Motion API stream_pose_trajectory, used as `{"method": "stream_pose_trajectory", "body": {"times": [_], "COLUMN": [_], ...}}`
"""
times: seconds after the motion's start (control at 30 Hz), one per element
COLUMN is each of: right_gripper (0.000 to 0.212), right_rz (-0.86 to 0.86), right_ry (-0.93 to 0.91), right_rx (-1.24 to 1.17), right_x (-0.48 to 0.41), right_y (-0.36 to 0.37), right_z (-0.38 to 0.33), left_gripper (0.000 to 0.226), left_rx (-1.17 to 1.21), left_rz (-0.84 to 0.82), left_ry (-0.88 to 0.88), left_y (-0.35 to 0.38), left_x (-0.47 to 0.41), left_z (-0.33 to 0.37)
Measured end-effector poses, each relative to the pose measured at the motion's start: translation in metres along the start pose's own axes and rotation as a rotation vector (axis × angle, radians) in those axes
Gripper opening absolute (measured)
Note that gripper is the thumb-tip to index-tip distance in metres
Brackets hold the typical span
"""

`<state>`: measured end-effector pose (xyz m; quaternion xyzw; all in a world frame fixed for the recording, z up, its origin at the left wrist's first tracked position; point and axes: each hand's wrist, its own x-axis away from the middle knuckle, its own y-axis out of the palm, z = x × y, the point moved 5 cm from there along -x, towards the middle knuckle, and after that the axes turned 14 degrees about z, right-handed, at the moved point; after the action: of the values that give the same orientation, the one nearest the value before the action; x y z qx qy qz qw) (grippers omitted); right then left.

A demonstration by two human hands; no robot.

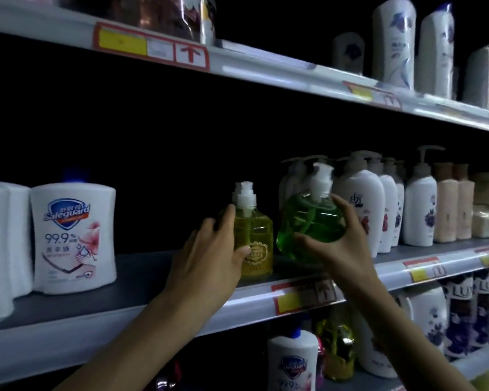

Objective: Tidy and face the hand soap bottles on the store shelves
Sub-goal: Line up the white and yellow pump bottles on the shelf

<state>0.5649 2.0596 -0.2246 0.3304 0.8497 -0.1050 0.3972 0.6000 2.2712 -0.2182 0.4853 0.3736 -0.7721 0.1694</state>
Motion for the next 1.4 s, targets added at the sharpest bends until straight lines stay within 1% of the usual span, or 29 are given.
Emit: {"method": "stream_pose_trajectory", "body": {"times": [0.03,0.07,0.1,0.17,0.2,0.27,0.33,0.4,0.43,0.57,0.63,0.73,0.8,0.87,0.97,1.07,1.1,1.17,1.23,1.3,1.33,1.4], "right_gripper": [0.086,0.088,0.092,0.100,0.101,0.091,0.080,0.079,0.080,0.082,0.085,0.081,0.077,0.071,0.059,0.056,0.055,0.055,0.055,0.057,0.059,0.065], "right_rz": [-0.032,-0.066,-0.101,-0.183,-0.238,-0.347,-0.456,-0.619,-0.700,-0.860,-0.925,-1.001,-0.953,-0.825,-0.729,-0.712,-0.727,-0.757,-0.729,-0.640,-0.587,-0.521], "right_ry": [0.022,0.043,0.063,0.116,0.141,0.184,0.225,0.269,0.276,0.249,0.247,0.236,0.270,0.281,0.215,0.178,0.175,0.162,0.138,0.077,0.026,-0.094], "right_rx": [-0.051,-0.084,-0.116,-0.197,-0.253,-0.381,-0.446,-0.446,-0.418,-0.217,-0.127,-0.065,-0.106,-0.167,-0.188,-0.134,-0.111,-0.056,-0.001,0.054,0.083,0.161], "right_x": [0.005,0.011,0.019,0.039,0.053,0.086,0.121,0.159,0.176,0.225,0.249,0.269,0.270,0.263,0.257,0.264,0.269,0.279,0.283,0.285,0.287,0.296], "right_y": [-0.006,-0.011,-0.014,-0.014,-0.010,0.001,0.017,0.037,0.048,0.096,0.120,0.146,0.157,0.167,0.183,0.194,0.197,0.201,0.200,0.195,0.191,0.185], "right_z": [-0.009,-0.016,-0.022,-0.029,-0.029,-0.029,-0.028,-0.024,-0.021,0.004,0.022,0.038,0.041,0.042,0.039,0.047,0.052,0.061,0.065,0.061,0.057,0.049], "left_gripper": [0.066,0.063,0.061,0.056,0.050,0.045,0.057,0.070,0.072,0.076,0.073,0.074,0.075,0.076,0.077,0.081,0.083,0.085,0.084,0.074,0.064,0.042], "left_rx": [0.055,0.147,0.286,0.603,0.712,0.807,0.850,0.886,0.884,0.761,0.691,0.595,0.565,0.541,0.498,0.282,0.190,0.043,-0.017,-0.009,-0.027,-0.152], "left_rz": [0.068,0.096,0.078,-0.015,-0.077,-0.192,-0.286,-0.358,-0.370,-0.350,-0.321,-0.330,-0.304,-0.245,-0.120,-0.034,-0.042,-0.118,-0.178,-0.175,-0.134,0.011], "left_ry": [0.042,0.070,0.063,-0.030,-0.073,-0.123,-0.173,-0.267,-0.314,-0.513,-0.619,-0.660,-0.679,-0.668,-0.669,-0.641,-0.628,-0.602,-0.552,-0.508,-0.466,-0.351], "left_y": [-0.008,-0.014,-0.020,-0.030,-0.033,-0.041,-0.052,-0.062,-0.067,-0.067,-0.063,-0.057,-0.058,-0.061,-0.062,-0.057,-0.054,-0.049,-0.050,-0.058,-0.066,-0.090], "left_x": [0.000,0.000,0.003,0.017,0.028,0.059,0.095,0.136,0.155,0.223,0.254,0.276,0.273,0.259,0.248,0.249,0.251,0.253,0.252,0.249,0.247,0.243], "left_z": [0.004,0.007,0.012,0.014,0.012,0.001,-0.017,-0.042,-0.055,-0.118,-0.149,-0.174,-0.181,-0.183,-0.186,-0.187,-0.187,-0.188,-0.188,-0.188,-0.188,-0.192]}}
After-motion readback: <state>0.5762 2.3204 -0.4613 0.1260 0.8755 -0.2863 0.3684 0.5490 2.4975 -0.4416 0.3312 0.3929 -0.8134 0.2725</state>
